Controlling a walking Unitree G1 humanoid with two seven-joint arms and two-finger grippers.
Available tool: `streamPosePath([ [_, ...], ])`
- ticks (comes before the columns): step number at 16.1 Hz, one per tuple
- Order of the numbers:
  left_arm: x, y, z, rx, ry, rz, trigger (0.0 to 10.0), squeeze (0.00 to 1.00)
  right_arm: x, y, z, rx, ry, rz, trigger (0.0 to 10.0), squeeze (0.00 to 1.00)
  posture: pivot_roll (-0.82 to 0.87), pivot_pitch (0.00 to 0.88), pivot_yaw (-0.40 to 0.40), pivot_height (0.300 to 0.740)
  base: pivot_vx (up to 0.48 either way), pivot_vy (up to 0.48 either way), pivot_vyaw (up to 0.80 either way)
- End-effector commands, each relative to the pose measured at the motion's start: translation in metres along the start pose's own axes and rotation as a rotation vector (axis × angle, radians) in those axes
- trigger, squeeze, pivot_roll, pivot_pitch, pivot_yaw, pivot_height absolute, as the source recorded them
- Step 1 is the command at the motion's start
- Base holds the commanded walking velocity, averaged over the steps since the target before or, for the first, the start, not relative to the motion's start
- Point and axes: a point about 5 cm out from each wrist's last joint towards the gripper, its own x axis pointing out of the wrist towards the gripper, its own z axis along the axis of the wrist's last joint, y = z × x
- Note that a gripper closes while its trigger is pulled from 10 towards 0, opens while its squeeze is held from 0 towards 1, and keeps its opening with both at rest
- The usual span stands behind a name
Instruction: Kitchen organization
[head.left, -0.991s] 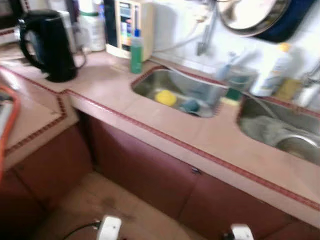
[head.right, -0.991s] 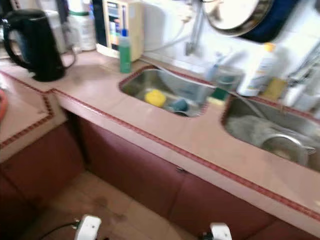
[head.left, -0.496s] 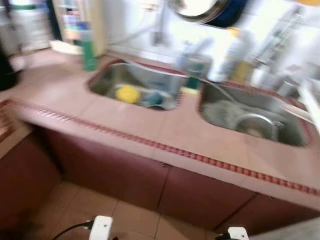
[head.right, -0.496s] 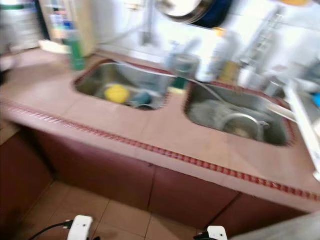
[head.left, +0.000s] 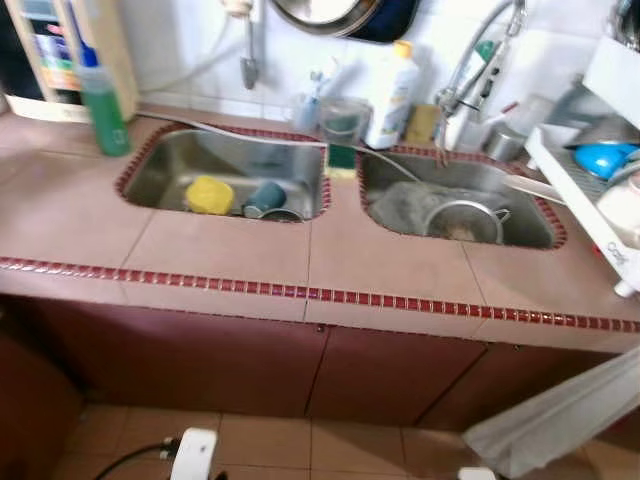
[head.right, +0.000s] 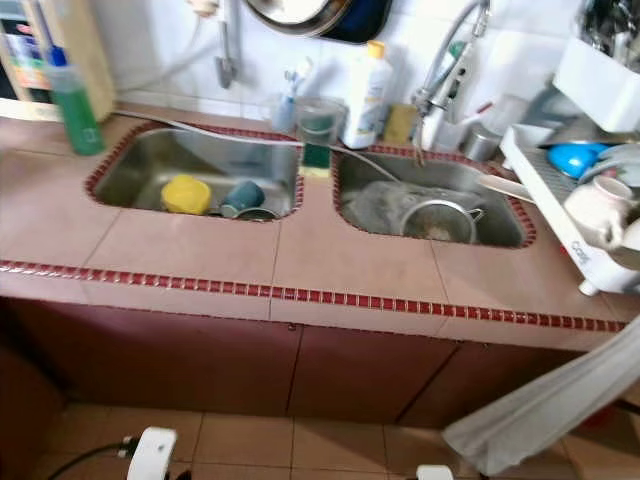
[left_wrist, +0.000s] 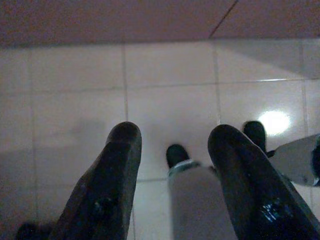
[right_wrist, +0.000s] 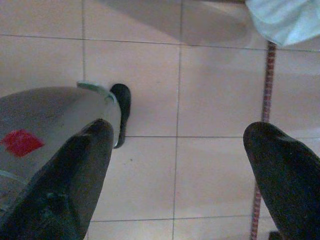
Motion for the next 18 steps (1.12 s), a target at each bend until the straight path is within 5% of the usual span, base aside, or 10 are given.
streamPosePath([
  [1,0.0002,-0.0069,-0.0045,0.02,0.023,-0.009,10.0,0.0,0.0003,-0.0051,0.0061,0.0,-0.015,-0.022,10.0,0.0,0.03,0.0,-0.089,0.732,0.0,0.0,0.0],
  [18,-0.0014,-0.009,-0.0144,0.055,0.065,-0.017,10.0,0.0,-0.0007,-0.0071,-0.0003,-0.029,0.013,-0.03,10.0,0.0,0.04,0.0,-0.095,0.732,-0.191,0.0,0.0],
])
